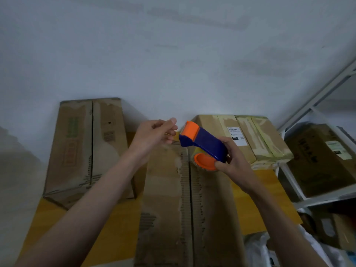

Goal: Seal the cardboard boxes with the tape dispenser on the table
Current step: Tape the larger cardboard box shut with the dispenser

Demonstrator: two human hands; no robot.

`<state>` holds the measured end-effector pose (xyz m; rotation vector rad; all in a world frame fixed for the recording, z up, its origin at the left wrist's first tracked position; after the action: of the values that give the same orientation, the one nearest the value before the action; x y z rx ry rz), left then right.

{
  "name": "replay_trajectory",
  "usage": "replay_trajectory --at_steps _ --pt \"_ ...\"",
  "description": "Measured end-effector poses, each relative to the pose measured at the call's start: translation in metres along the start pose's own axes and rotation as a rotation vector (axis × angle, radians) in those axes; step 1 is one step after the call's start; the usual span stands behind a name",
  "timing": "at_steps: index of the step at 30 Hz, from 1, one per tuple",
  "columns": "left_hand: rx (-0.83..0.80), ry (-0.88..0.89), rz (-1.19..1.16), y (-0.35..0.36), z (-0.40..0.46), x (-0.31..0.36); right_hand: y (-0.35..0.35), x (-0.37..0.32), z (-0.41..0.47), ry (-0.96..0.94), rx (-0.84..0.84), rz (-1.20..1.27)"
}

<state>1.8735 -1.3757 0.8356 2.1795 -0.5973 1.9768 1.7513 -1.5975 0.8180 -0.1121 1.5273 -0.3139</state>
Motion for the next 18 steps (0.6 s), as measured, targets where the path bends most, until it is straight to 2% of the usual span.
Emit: replay_trajectory --at_steps 7,18 --pt "-0.031 0.016 0.104 -0.004 -0.004 0.005 0.007 -0.009 0.006 -0.084 0.009 -0.055" --pt "0.067 0.064 0.207 -0.01 0.001 -0.002 0.017 -0.017 0.013 -0.158 0.042 -0.158"
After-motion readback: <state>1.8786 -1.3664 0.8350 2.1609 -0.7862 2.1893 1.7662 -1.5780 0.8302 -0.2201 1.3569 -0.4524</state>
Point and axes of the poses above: each hand's wrist, its own z-axis towards the middle knuckle, its own y-axis out of the palm, x = y × z, the point moved 4 cm from there along z, towards the middle knuckle, and after that the axes turned 11 degrees about z, right-handed, at the moved point
